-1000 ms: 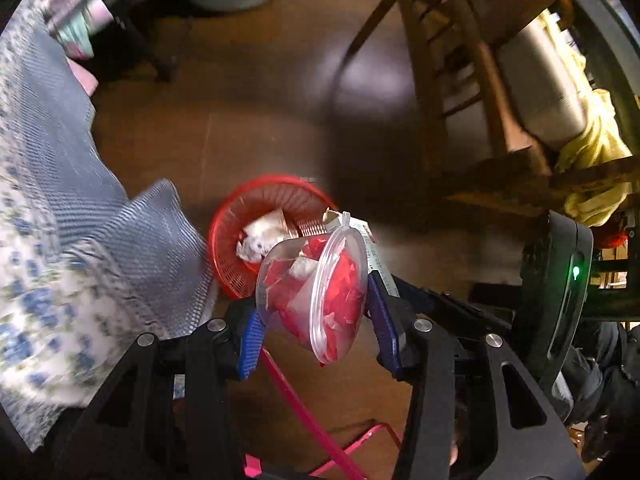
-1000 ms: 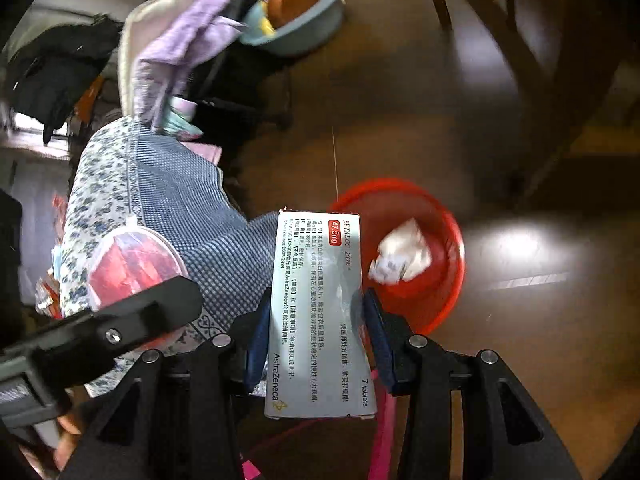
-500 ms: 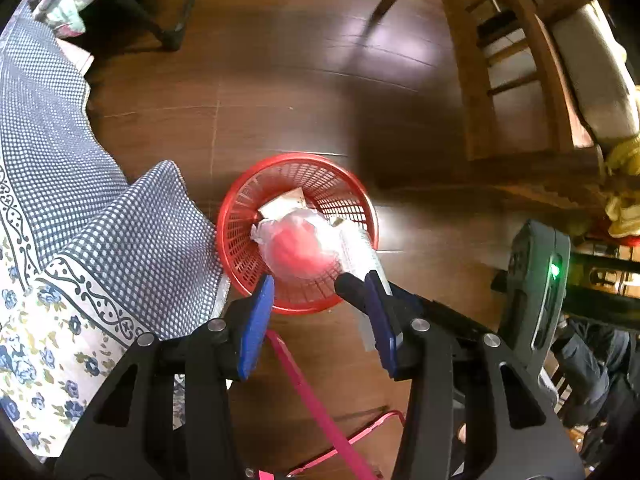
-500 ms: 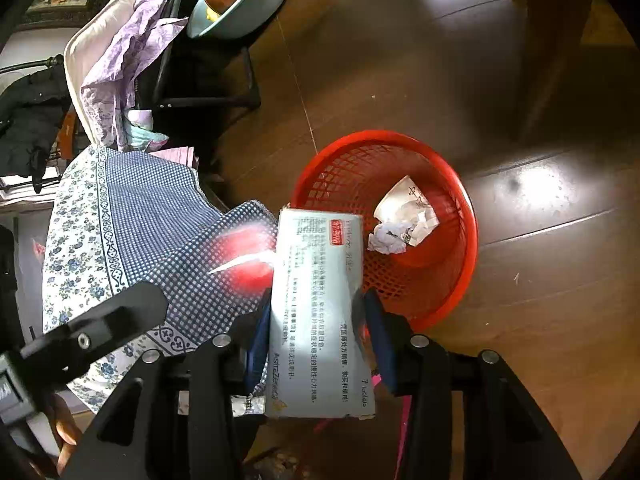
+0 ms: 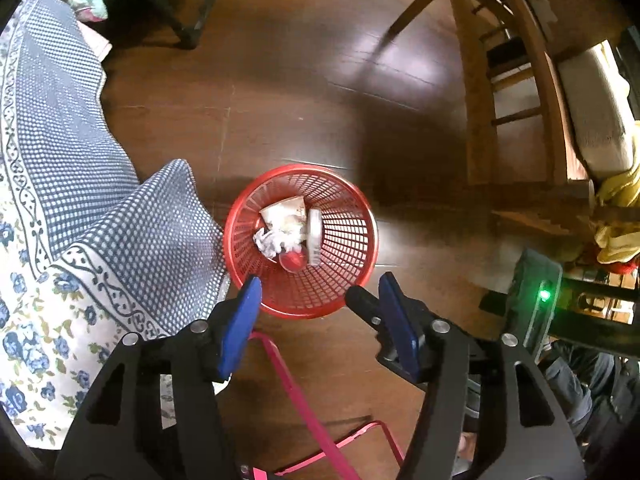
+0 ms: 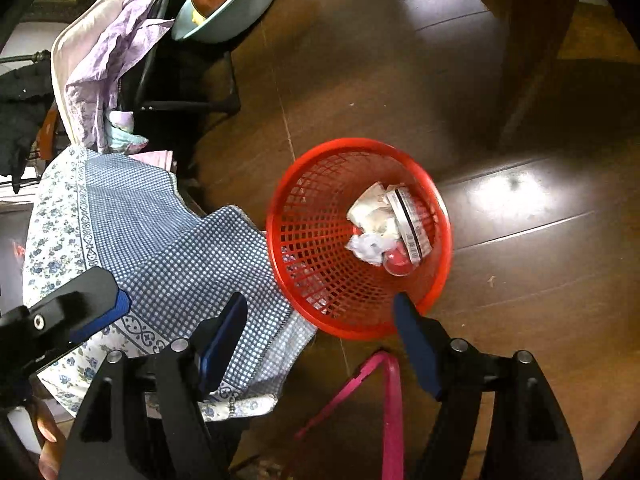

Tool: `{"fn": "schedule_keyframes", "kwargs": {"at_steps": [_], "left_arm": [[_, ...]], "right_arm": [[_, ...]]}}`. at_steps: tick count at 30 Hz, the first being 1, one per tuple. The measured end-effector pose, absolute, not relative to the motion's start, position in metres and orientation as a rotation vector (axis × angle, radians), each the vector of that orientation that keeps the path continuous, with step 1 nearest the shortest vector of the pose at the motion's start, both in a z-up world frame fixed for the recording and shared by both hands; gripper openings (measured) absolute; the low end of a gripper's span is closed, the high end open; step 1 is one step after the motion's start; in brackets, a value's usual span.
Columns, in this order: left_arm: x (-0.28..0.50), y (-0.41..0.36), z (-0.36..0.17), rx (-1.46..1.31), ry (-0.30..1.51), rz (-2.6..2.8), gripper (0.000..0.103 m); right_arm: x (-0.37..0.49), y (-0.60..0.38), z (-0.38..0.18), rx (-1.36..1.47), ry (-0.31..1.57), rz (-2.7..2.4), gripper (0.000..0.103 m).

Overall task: Collect trash
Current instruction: 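Carry cup and box to the red wastebasket and open both tools, then move both open tools from the wastebasket back over the bed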

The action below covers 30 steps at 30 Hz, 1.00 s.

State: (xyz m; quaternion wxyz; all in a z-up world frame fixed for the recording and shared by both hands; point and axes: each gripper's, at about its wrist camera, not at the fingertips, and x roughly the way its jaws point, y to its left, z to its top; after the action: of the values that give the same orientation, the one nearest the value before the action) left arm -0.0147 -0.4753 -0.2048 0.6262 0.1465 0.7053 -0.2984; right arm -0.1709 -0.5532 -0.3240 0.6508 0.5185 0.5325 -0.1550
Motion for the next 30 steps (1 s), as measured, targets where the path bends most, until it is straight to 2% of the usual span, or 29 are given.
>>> {"fn": "schedule_keyframes", "kwargs": {"at_steps": [4,9,13,16,22,25,30], "left_arm": [[-0.011,-0.469,-0.194,0.314,1.583,-0.669,0.063],[-0.008,-0.455,-0.164,0.250,1.497,-0.681,0.068],[0.000,-0.427,-0.120,0.155,1.418,-0.739,0.070],[0.012,-0.394,-0.071,0.117,1.277,-0.740,0.079],[0.030,-0.330,0.000,0.078,1.087,-0.686,0.085],[0.039,-0.293,0.015,0.055,1.042,-0.646,0.086],[0.057,-0.226,0.027,0.015,0.995,-0.557,0.086]], "right_arm": [[-0.175,-0.557,-0.308,1.125,1.218,-0.401,0.074],[-0.176,-0.556,-0.264,0.988,1.185,-0.459,0.086],[-0.167,-0.550,-0.224,0.864,1.144,-0.498,0.088],[-0.152,-0.539,-0.193,0.789,1.108,-0.503,0.088],[-0.102,-0.496,-0.128,0.649,1.032,-0.428,0.089],[-0.074,-0.468,-0.092,0.573,0.989,-0.374,0.094],[-0.034,-0.415,-0.049,0.487,0.940,-0.278,0.095]]}}
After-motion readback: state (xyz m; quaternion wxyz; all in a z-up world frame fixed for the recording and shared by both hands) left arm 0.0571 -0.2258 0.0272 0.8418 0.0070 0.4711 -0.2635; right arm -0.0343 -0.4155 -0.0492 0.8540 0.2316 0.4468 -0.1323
